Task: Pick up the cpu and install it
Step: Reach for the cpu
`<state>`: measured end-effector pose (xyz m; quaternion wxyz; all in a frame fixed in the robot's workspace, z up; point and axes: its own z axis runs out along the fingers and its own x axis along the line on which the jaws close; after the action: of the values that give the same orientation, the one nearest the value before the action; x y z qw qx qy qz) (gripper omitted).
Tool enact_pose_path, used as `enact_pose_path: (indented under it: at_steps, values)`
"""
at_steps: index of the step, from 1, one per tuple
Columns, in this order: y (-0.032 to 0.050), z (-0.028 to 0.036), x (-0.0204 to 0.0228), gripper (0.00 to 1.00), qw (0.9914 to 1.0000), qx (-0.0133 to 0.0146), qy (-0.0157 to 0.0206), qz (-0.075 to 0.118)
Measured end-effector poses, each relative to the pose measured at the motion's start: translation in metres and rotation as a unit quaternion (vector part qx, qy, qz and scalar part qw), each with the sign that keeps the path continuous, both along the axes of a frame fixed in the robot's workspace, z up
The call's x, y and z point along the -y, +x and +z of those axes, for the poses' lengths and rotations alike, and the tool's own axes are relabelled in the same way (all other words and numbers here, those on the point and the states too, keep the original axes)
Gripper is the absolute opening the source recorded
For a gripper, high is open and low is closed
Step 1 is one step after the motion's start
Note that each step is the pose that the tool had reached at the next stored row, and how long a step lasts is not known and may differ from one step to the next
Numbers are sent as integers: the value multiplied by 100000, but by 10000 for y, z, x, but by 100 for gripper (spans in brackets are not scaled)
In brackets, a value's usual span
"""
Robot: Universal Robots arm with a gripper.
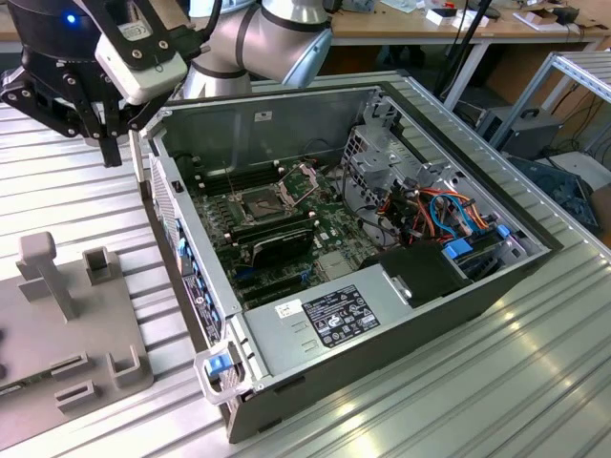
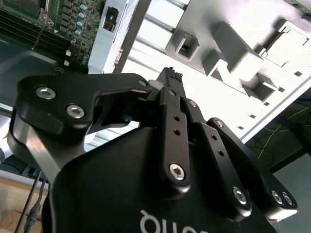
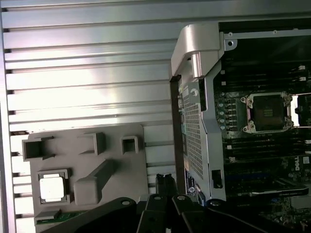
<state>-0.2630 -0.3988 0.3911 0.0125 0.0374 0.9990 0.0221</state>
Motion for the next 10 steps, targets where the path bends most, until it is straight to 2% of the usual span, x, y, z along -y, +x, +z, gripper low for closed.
enact_pose_path:
  at_steps: [10]
  values:
    - [-126,-8,0,11,100000,-1,-1,-3]
